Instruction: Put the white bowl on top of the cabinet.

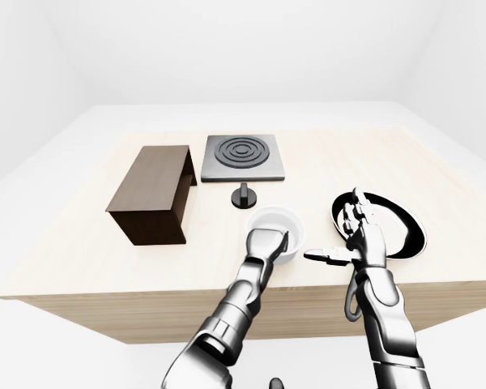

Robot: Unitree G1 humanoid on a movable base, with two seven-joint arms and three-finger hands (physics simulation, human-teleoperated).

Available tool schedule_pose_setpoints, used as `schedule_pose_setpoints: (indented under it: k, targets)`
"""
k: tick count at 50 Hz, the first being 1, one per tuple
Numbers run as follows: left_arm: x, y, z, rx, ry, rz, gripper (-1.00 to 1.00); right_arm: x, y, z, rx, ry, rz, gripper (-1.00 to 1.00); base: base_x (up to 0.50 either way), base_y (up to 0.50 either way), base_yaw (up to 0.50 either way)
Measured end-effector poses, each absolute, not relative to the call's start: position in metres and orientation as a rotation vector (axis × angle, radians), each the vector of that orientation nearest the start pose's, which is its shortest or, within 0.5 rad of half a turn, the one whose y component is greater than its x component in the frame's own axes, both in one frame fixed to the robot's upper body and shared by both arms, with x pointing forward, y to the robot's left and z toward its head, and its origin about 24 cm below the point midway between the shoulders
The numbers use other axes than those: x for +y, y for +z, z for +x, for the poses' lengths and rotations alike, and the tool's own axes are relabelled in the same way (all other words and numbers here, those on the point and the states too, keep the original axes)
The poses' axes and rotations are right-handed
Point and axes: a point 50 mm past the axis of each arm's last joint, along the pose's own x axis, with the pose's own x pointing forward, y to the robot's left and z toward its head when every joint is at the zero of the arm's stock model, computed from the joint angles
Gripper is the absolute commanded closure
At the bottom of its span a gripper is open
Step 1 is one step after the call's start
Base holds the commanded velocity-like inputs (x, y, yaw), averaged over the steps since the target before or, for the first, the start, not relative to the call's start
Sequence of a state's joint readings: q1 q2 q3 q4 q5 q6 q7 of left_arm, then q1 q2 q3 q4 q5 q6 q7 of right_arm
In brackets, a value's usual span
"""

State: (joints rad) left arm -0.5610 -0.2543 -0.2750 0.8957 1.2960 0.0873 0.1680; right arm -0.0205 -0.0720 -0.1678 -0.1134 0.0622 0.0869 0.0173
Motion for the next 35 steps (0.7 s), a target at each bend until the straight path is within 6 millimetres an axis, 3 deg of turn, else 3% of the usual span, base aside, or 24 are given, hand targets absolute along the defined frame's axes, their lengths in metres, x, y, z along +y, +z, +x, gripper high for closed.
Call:
schedule_pose_setpoints:
  k: [35]
  targets:
    - [0.005, 0.051, 0.317, -0.091, -0.478, 1.5, 1.0, -0.197, 0.065, 0.255, -0.048, -0.126, -0.019, -1.0, 0.0, 0.0, 0.0]
